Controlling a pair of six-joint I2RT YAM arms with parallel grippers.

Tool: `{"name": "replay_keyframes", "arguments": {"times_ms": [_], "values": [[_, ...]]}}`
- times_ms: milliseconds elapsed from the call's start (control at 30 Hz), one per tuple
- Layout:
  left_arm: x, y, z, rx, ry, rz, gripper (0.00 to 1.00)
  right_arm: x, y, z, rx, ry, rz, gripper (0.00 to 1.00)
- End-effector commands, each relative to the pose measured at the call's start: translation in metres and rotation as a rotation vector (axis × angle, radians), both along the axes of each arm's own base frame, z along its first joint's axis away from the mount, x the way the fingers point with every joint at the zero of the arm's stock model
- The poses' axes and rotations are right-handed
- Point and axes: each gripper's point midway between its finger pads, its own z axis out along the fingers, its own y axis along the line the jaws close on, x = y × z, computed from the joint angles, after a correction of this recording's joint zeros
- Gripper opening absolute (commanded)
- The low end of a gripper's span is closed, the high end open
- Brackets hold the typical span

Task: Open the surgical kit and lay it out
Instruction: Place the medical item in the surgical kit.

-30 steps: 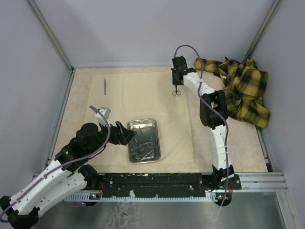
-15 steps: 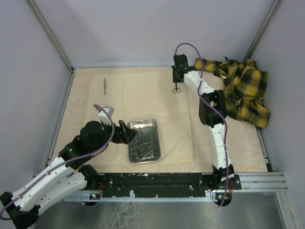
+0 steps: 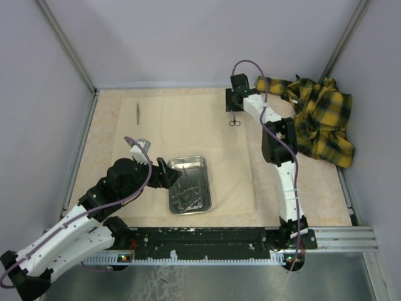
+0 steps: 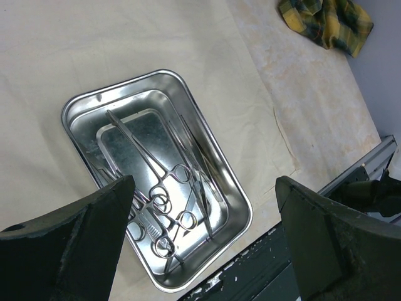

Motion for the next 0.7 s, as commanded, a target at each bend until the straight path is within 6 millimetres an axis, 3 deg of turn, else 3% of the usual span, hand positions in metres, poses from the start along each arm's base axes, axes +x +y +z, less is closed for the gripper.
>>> {"name": "replay_keyframes", "arguments": {"times_ms": [0,100,233,400,533,600,667], "values": [[0.003,0.001,0.011,-0.013,-0.032,0.013,1.00,0.017,0.005,0.051,0.045,-0.117,0.008,0.59],[0.004,0.003,0.014,-0.009,-0.037,0.022,1.00,0.011,0.008,0.077,0.089,-0.150,0.004,0.76],[0.004,0.003,0.022,-0.012,-0.046,0.022,1.00,-0.014,0.015,0.128,0.138,-0.224,-0.002,0.77],[0.003,0.007,0.023,0.005,-0.038,0.029,1.00,-0.064,0.023,0.177,0.198,-0.257,-0.014,0.78],[0.001,0.013,0.028,0.017,-0.037,0.043,1.00,-0.119,0.031,0.183,0.268,-0.186,0.011,0.78],[-0.001,0.017,0.032,0.025,-0.039,0.052,1.00,-0.154,0.044,0.175,0.333,-0.135,0.096,0.78],[-0.003,0.022,0.036,0.029,-0.044,0.059,0.99,-0.193,0.051,0.183,0.381,-0.137,0.147,0.78]]}}
